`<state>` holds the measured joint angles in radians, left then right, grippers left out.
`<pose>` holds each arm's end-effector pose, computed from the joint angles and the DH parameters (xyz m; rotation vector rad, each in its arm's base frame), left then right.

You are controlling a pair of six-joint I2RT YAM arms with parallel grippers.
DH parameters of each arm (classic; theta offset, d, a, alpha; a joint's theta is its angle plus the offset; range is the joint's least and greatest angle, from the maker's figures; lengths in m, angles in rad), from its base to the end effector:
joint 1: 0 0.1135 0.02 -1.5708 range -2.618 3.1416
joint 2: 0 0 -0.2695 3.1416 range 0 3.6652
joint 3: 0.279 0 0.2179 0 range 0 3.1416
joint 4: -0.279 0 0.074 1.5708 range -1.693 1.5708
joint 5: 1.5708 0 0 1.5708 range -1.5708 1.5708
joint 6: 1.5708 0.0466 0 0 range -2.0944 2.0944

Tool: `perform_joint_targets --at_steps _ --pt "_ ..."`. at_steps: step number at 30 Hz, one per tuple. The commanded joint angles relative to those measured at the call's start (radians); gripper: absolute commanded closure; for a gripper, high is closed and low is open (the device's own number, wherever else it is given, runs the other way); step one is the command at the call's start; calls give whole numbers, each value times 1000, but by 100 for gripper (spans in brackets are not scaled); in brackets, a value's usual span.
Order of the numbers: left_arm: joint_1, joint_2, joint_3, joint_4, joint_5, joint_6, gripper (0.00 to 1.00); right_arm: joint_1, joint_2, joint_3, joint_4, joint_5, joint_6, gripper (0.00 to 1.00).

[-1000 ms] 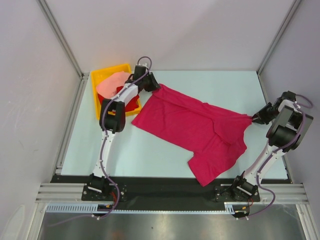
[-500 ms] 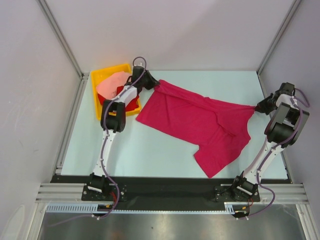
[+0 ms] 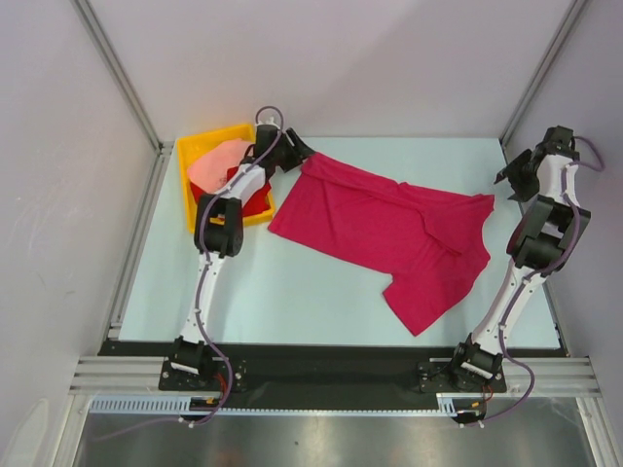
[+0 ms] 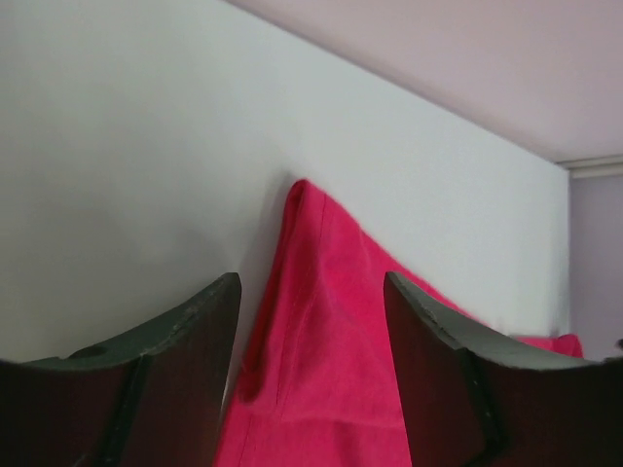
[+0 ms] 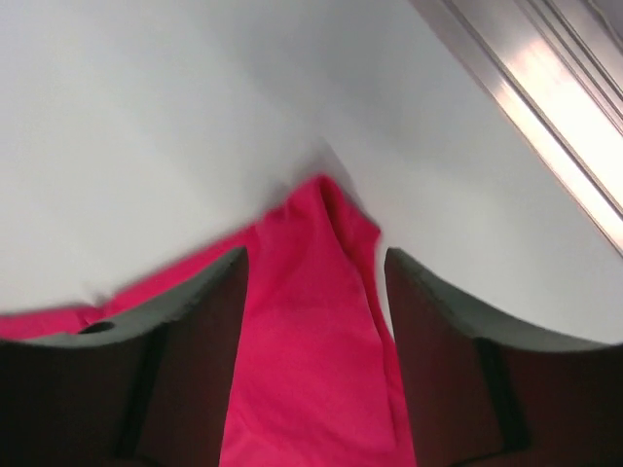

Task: Fold and stack the t-shirts
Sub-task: Fold the tshirt

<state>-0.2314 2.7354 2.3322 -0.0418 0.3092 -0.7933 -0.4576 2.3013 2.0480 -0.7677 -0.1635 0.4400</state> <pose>0.5717 -0.1493 0.1420 -0.3872 2.0928 -0.9429 0.4343 -0.2054 0.2175 1.0671 2.3535 0.2052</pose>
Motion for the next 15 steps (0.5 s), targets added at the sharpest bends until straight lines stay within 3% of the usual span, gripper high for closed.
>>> perform_joint_targets --at_steps 1,4,7,15 --pt "-9 -166 -25 -131 -18 156 34 11 -120 38 -191 149 -93 36" --pt "-22 -258 -100 -214 -80 222 36 31 -273 -115 -188 154 -100 36" --pt "-35 -307 -143 -260 -120 285 39 56 -385 -280 -130 41 -67 38" --pt "-75 -310 -177 -184 -4 256 46 258 -329 -339 13 -206 12 44"
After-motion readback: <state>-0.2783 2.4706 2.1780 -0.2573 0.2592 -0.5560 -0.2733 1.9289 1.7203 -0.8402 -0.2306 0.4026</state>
